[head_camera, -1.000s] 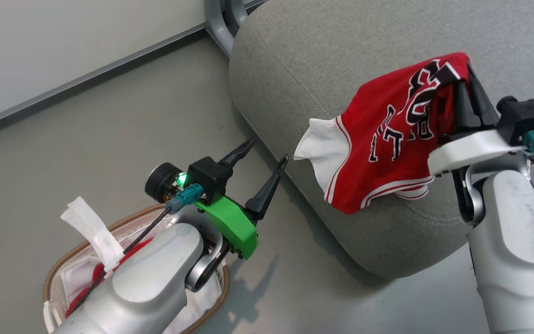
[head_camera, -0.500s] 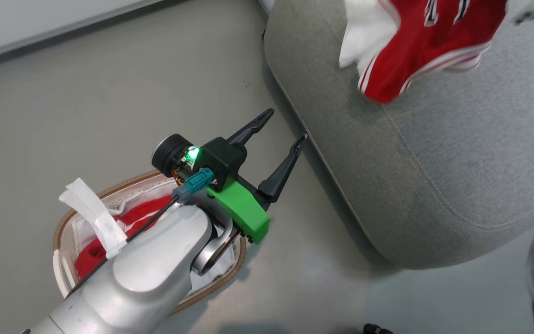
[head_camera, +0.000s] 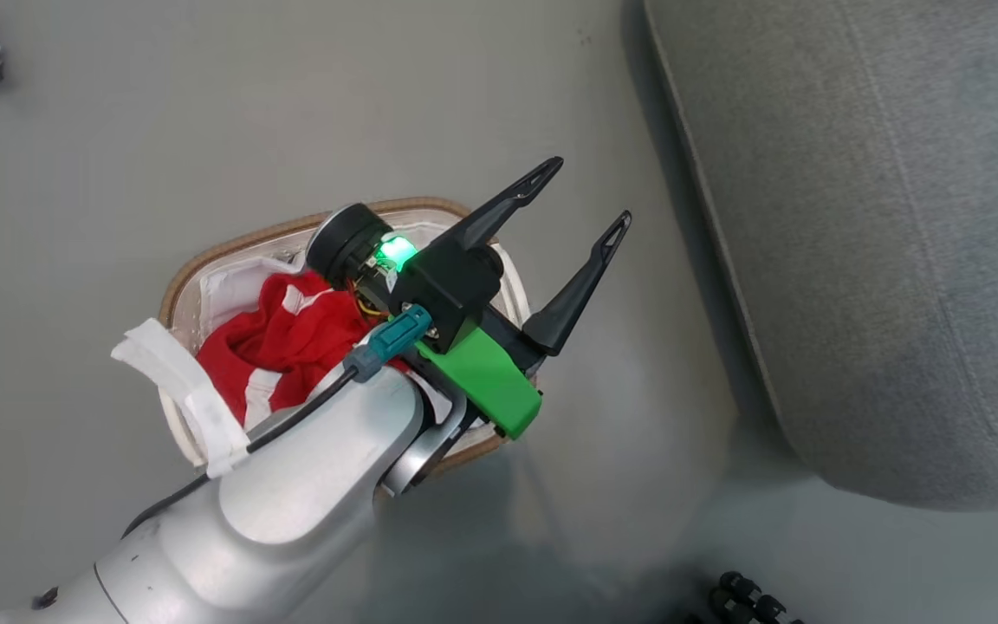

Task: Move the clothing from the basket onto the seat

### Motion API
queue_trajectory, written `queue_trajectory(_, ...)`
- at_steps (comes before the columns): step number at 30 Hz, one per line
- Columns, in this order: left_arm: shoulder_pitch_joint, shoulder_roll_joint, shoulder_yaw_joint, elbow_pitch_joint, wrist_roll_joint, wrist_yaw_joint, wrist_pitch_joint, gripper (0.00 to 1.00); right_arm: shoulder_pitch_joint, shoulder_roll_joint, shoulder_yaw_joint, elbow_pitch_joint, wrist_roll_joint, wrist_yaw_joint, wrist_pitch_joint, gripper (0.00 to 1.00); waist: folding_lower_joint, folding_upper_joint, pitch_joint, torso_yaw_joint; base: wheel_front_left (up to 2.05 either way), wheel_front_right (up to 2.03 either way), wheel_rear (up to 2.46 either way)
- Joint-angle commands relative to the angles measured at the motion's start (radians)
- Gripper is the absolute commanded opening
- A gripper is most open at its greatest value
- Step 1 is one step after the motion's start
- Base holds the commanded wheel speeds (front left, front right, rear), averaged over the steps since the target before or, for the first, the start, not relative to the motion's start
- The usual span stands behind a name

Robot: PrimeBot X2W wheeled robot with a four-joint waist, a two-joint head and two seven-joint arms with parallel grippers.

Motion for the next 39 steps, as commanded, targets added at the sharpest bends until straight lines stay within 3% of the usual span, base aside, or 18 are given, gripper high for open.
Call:
queue_trajectory(1,-0.021,-0.005,-0.005,-0.013,0.012,0.003,0.001,1.0,-0.015,-0.027,-0.025,0.007,-0.005,-0.001,0.005,0.0,-0.0001,-0.0001,0.12,0.122,0.0,0.0,0.0)
queue_trajectory(8,-0.034,-0.005,-0.016,-0.056,0.028,0.015,0.01,1.0,0.076,-0.053,-0.144,0.055,-0.042,-0.001,-0.007,0.0,-0.0001,-0.0001,0.181,0.168,0.0,0.0,0.0)
queue_trajectory(13,-0.04,0.003,-0.017,-0.079,0.031,0.021,0.017,1.0,0.176,0.005,-0.27,0.098,-0.09,-0.001,-0.031,0.0,-0.0001,-0.0001,0.206,0.171,0.0,0.0,0.0)
queue_trajectory(19,-0.047,0.011,-0.021,-0.09,0.029,0.021,0.026,1.0,0.268,0.069,-0.341,0.148,-0.172,-0.001,-0.07,0.0,-0.0001,-0.0001,0.218,0.161,0.0,0.0,0.0)
queue_trajectory(20,-0.047,0.012,-0.022,-0.092,0.029,0.022,0.028,1.0,0.276,0.078,-0.346,0.157,-0.183,-0.001,-0.077,0.12,-0.0001,-0.0001,0.217,0.157,0.0,0.0,0.0)
queue_trajectory(21,-0.048,0.014,-0.021,-0.093,0.029,0.022,0.028,1.0,0.28,0.084,-0.354,0.164,-0.184,-0.001,-0.084,0.36,-0.0001,-0.0001,0.216,0.154,0.0,0.0,0.0)
queue_trajectory(22,-0.05,0.015,-0.021,-0.094,0.028,0.022,0.028,1.0,0.287,0.091,-0.362,0.175,-0.191,-0.001,-0.094,0.49,-0.0001,-0.0001,0.215,0.15,0.0,0.0,0.0)
queue_trajectory(23,-0.051,0.015,-0.021,-0.094,0.027,0.022,0.028,1.0,0.293,0.097,-0.366,0.186,-0.195,-0.001,-0.102,0.93,-0.0001,-0.0001,0.213,0.147,0.0,0.0,0.0)
queue_trajectory(24,-0.051,0.016,-0.021,-0.093,0.026,0.022,0.026,1.0,0.294,0.103,-0.369,0.198,-0.201,-0.001,-0.11,1.0,-0.0001,-0.0001,0.209,0.143,0.0,0.0,0.0)
queue_trajectory(31,-0.043,0.006,-0.017,-0.072,0.011,0.011,0.007,1.0,0.318,0.128,-0.303,0.25,-0.196,-0.001,-0.197,1.0,-0.0001,-0.0001,0.153,0.122,0.0,0.0,0.0)
queue_trajectory(39,-0.008,-0.006,0.017,-0.015,-0.028,0.013,-0.024,1.0,0.381,0.155,-0.211,0.224,-0.148,-0.001,-0.242,1.0,-0.0001,-0.0001,0.015,0.099,0.0,0.0,0.0)
